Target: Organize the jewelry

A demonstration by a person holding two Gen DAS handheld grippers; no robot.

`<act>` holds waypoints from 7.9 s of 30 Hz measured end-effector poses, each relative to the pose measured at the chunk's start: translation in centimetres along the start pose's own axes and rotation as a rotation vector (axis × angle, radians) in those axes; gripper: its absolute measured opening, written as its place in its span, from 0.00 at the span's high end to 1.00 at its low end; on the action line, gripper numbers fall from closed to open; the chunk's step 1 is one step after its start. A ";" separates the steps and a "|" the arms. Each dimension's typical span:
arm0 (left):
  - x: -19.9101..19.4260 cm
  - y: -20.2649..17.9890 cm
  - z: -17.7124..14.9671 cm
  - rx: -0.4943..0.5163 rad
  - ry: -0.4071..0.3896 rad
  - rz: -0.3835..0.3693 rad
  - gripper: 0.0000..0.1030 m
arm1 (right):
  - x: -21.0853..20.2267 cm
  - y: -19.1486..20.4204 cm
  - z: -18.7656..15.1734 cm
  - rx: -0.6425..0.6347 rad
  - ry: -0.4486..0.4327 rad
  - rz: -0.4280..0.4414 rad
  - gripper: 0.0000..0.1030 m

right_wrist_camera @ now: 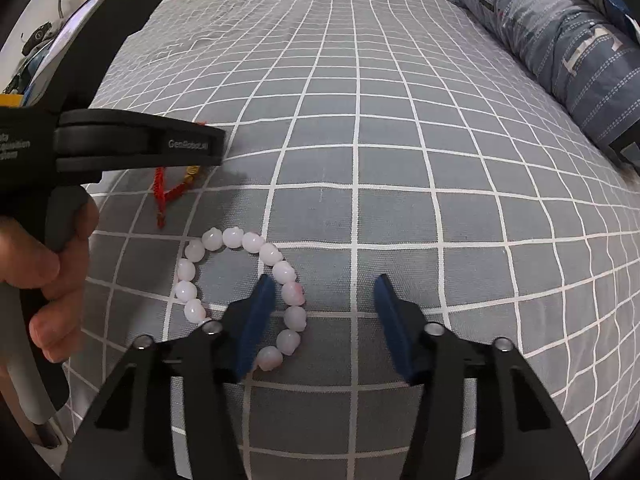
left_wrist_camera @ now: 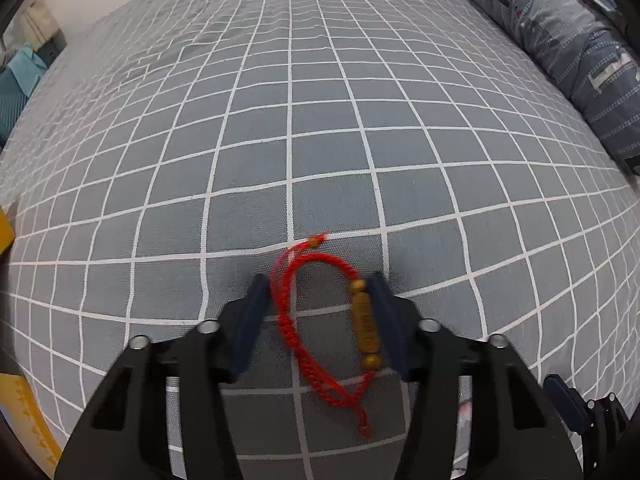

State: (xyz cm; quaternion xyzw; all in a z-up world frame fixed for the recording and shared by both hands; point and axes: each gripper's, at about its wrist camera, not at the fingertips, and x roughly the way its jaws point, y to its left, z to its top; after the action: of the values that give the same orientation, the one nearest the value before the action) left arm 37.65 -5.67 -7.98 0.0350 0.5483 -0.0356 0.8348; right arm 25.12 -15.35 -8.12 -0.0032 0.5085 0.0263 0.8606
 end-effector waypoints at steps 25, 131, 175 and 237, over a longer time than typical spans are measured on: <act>-2.2 0.9 -0.4 -0.024 -0.025 -0.037 0.91 | -2.2 -0.8 0.7 0.039 -0.033 -0.004 0.90; -30.4 34.6 -28.3 -0.429 -0.336 0.218 0.91 | -23.1 34.8 -4.0 -0.386 -0.370 0.402 0.90; -38.0 31.9 -36.8 -0.494 -0.455 0.353 0.06 | -28.1 32.4 -9.4 -0.346 -0.425 0.382 0.07; -35.4 29.0 -42.0 -0.485 -0.385 0.282 0.06 | -25.7 30.5 -15.9 -0.357 -0.366 0.340 0.07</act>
State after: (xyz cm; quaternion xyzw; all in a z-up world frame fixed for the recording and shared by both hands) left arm -11.89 28.03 8.42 -0.0963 0.3630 0.2057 0.9037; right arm -2.62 13.51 7.32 -0.0644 0.3257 0.2590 0.9070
